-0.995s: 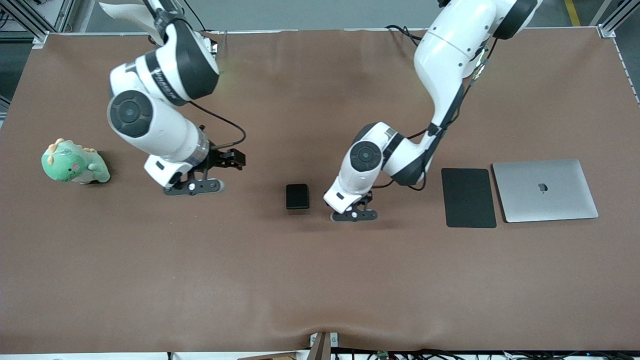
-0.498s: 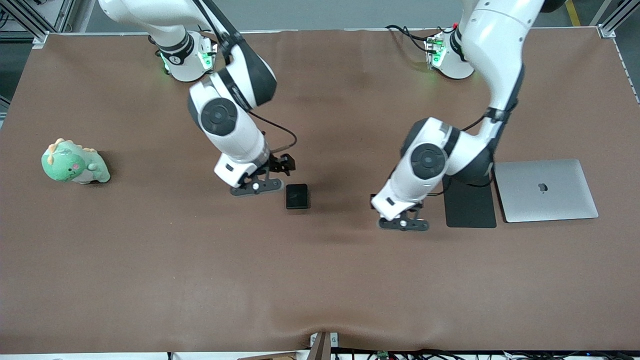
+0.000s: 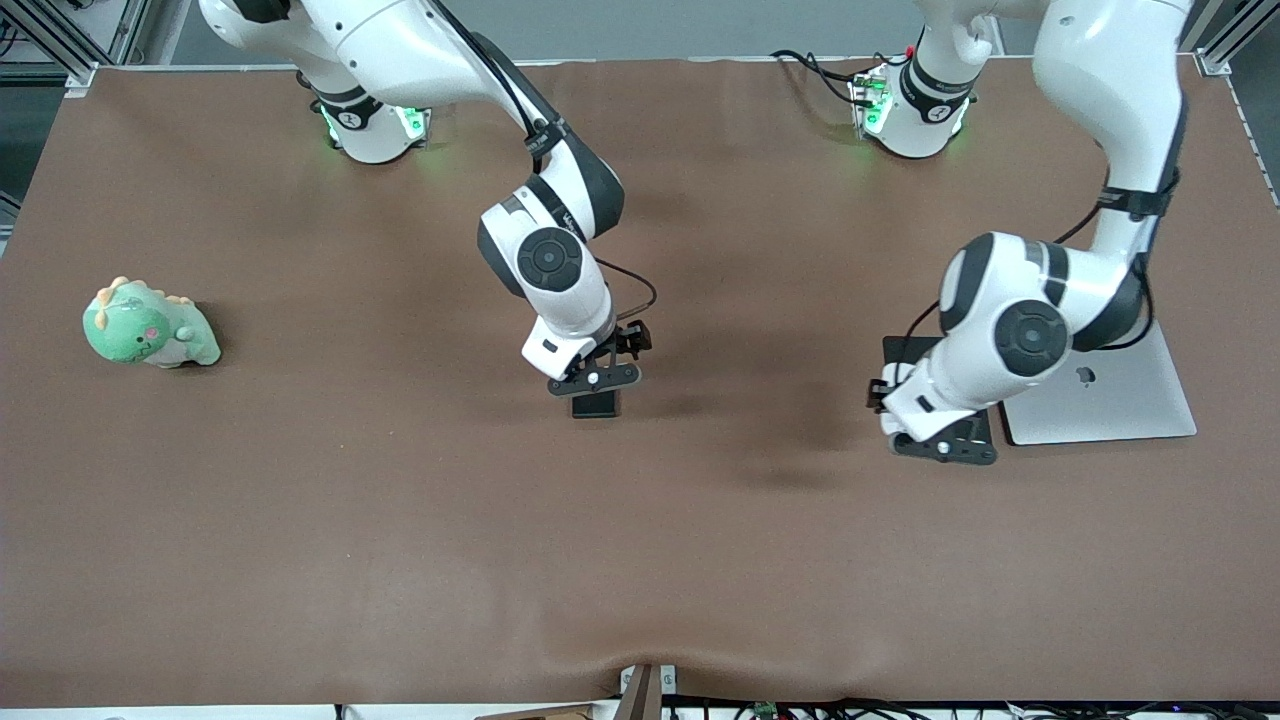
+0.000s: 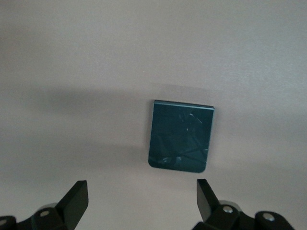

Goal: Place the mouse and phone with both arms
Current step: 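Lower the mouse onto the mousepad while the right gripper lifts the phone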

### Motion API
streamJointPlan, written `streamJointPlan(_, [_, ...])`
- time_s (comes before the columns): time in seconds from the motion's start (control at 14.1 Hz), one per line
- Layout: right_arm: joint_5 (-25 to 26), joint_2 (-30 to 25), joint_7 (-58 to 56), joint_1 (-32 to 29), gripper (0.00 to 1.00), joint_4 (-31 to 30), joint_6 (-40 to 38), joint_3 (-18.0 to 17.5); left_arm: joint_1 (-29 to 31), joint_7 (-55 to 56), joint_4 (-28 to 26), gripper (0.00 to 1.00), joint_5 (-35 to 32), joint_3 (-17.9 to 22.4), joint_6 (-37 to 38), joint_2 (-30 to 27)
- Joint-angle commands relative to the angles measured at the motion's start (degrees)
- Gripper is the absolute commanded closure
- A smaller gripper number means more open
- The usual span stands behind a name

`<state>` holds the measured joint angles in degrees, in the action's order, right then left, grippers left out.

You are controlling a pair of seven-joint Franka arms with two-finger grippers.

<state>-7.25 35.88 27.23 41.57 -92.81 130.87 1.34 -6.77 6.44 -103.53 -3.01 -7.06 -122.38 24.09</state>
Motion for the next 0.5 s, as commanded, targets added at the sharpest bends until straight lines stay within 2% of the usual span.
streamJointPlan(0.0, [2.07, 2.17, 1.07, -0.61, 0.00, 1.76, 0.52, 0.60, 3.24, -0.72, -3.87, 0.56, -0.95, -0.50, 0.47, -1.50])
streamJointPlan(0.14, [2.07, 4.27, 1.16, -0.96, 0.00, 1.93, 0.87, 0.69, 5.01, -0.81, -5.89, 0.56, -1.03, -0.50, 0.12, -1.23])
streamJointPlan(0.43, [2.33, 7.71, 0.72, -1.40, 0.00, 2.28, 6.50, 0.86, 7.91, -3.53, -8.70, 0.56, -1.03, -0.50, -0.84, -0.97])
